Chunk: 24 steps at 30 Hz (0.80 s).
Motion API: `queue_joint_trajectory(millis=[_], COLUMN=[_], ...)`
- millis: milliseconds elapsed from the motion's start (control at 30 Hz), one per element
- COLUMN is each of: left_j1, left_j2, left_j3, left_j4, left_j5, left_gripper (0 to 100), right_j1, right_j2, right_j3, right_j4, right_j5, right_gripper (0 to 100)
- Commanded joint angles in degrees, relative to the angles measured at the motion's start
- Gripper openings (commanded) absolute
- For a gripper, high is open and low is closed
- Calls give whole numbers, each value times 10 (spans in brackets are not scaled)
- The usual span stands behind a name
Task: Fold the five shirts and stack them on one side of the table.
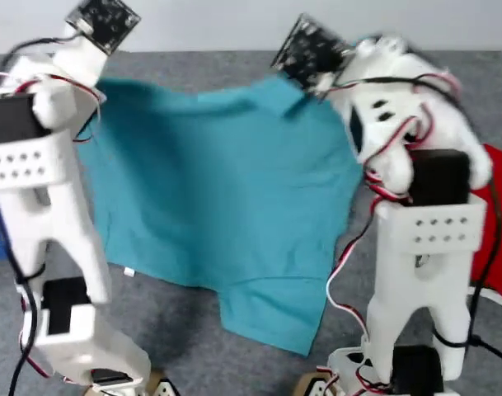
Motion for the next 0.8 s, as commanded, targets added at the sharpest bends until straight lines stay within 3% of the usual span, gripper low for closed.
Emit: queue_joint_trajectory(millis=[0, 233, 400, 767], left_j1=[5, 7, 5, 4], left_j2=[-66, -132, -173, -346], left_j3=[-72, -130, -118, 84], left_j4=[4, 10, 51, 52], left_j5=[4, -1, -67, -157], left_gripper=[5, 5, 5, 5], right_j1=[29, 58, 58, 61], right_j2=[-29, -28, -28, -29], right_j3=[-67, -193, -255, -334], right_j4=[-61, -69, -69, -61], right_j5=[-6, 21, 77, 103], right_gripper=[11, 11, 11, 11])
